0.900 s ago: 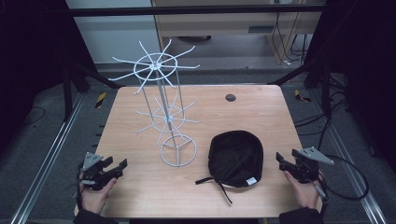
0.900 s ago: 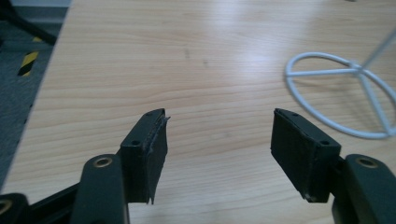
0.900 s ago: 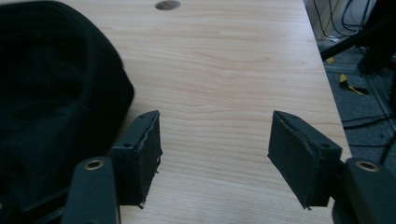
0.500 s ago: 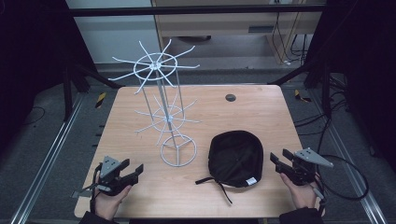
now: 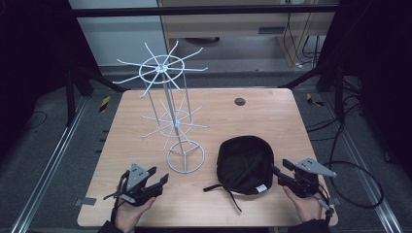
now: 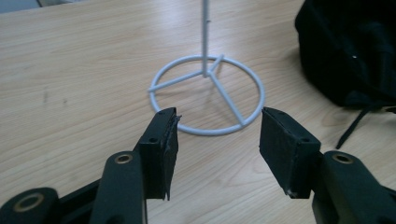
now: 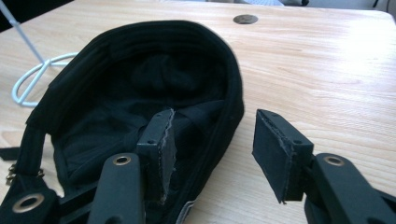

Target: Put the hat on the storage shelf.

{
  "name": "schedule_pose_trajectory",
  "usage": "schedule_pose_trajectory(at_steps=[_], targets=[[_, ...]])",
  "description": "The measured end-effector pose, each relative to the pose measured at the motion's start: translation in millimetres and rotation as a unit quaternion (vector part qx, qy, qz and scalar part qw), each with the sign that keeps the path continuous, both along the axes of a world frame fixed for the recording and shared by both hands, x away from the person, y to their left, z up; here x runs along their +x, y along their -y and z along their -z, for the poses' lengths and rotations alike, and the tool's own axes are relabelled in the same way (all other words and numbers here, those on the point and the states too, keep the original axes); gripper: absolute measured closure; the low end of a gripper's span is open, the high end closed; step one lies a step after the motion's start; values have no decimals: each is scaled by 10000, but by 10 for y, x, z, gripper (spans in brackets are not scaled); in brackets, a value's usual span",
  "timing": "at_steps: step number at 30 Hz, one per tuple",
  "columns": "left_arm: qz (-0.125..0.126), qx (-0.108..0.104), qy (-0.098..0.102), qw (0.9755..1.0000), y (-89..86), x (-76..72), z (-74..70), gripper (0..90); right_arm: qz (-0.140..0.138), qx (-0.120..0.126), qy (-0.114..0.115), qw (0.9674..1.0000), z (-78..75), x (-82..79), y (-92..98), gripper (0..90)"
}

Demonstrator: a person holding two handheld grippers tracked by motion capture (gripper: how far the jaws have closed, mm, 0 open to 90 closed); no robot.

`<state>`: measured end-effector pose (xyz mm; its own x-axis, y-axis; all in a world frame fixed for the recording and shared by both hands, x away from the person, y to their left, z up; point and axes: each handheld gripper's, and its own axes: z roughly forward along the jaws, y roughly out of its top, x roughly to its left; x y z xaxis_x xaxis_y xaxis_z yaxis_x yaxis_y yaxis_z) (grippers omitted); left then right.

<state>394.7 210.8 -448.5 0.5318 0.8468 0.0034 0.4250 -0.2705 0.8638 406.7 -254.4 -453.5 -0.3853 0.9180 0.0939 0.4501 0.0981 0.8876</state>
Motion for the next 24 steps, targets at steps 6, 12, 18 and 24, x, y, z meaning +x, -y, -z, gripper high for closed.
schedule_pose_trajectory(at_steps=[6,12,18,24], targets=[[230,129,24,9996,322,-1,14,473,-104,-68,-29,9999,15,-5,-53,494],[417,109,-43,9991,613,82,6,483,-81,-102,-128,9998,48,9,-55,512],[547,39,-73,9985,933,184,0,512,-72,-150,-200,9997,83,28,-62,533],[611,226,-95,9978,1229,283,63,513,-46,-187,-302,9994,132,70,-54,539]])
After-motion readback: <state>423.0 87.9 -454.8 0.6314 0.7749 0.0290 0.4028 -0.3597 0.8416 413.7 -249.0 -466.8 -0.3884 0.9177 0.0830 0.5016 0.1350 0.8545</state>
